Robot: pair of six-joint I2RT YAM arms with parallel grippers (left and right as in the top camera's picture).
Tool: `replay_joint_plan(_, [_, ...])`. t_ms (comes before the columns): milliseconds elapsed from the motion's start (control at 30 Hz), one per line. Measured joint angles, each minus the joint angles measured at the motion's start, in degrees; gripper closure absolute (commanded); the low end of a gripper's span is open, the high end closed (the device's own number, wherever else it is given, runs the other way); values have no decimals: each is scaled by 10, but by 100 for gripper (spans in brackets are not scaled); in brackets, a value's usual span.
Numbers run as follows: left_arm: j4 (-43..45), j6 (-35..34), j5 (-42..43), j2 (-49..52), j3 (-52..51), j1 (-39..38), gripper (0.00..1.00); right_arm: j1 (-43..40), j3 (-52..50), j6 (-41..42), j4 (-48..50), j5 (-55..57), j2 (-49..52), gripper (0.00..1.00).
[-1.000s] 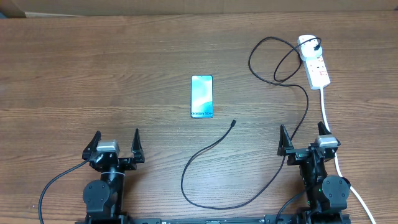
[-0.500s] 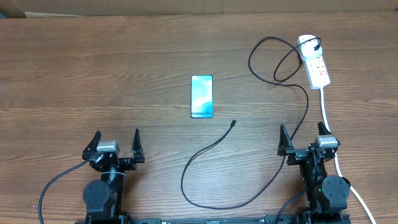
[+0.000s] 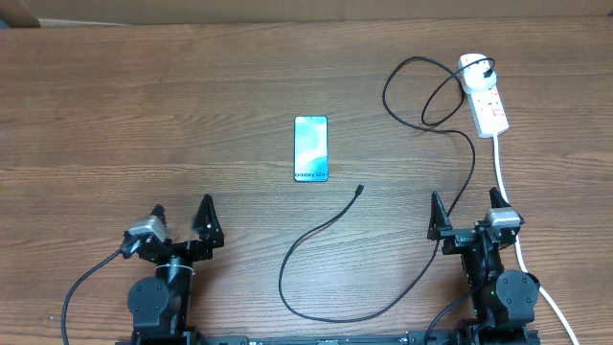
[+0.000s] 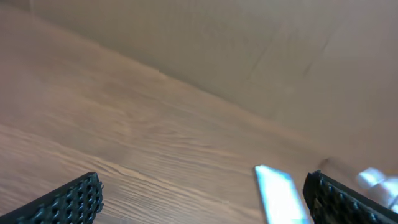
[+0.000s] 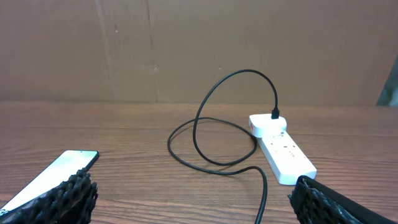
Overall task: Plug charger to phone and switch on socket
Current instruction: 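Raise the left arm and swing its open gripper toward the phone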
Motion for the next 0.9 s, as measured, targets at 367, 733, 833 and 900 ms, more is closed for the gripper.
replay_joint_plan(367, [0, -119, 0, 0, 0, 0, 0, 0, 0, 0, 0, 0, 0, 0])
replay_joint_plan(733, [115, -66, 9, -1, -1, 0, 0, 0, 0, 0, 0, 0, 0, 0])
replay_joint_plan(833, [197, -66, 30, -1, -1, 0, 0, 0, 0, 0, 0, 0, 0, 0])
replay_joint_plan(900, [226, -66, 40, -1, 1, 0, 0, 0, 0, 0, 0, 0, 0, 0])
